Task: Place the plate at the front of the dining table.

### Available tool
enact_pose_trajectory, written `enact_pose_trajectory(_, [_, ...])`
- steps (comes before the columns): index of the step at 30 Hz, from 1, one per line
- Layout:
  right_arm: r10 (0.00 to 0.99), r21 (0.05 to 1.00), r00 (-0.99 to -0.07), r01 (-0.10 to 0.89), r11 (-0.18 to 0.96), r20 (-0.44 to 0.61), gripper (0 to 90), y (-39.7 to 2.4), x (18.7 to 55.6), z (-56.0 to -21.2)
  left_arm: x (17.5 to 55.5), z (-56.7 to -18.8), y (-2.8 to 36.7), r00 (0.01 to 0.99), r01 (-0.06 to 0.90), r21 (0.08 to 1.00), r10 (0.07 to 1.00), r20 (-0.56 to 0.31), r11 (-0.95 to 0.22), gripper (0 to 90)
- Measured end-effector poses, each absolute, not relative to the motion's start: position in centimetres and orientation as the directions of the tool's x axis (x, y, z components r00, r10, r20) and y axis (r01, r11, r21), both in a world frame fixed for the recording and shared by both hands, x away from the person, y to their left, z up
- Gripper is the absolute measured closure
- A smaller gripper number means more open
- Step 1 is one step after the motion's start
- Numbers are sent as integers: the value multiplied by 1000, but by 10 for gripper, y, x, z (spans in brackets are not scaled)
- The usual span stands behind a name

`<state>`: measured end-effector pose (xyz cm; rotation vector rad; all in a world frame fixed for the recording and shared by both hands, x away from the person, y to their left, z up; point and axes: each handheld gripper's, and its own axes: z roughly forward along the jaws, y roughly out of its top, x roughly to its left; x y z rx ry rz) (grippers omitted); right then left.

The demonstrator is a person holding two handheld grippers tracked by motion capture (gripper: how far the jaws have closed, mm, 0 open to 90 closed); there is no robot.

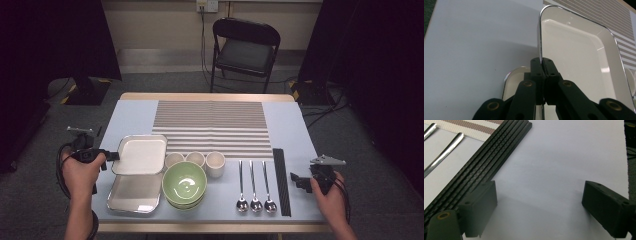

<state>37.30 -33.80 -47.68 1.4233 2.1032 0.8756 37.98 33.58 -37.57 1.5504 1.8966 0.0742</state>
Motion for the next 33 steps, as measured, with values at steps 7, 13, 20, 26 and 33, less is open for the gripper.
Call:
enact_pose_trajectory(7, [931, 717, -365, 644, 265, -15, 119, -338, 373, -477, 387, -372, 332, -73, 834, 454, 878, -473, 314, 887])
enact_pose_trajectory(13, [931, 718, -365, 644, 266, -17, 119, -338, 373, -477, 394, -369, 328, -60, 838, 455, 881, -469, 299, 887])
enact_pose_trajectory(20, [931, 718, -365, 644, 265, -16, 119, -338, 373, -477, 402, -368, 322, -55, 840, 455, 881, -471, 296, 888])
enact_pose_trajectory(26, [931, 717, -364, 646, 263, -14, 119, -338, 373, -477, 409, -366, 318, -56, 837, 456, 878, -476, 301, 888])
enact_pose_trajectory(33, [931, 716, -365, 647, 263, -13, 119, -338, 373, -477, 415, -362, 313, -44, 843, 456, 883, -468, 284, 888])
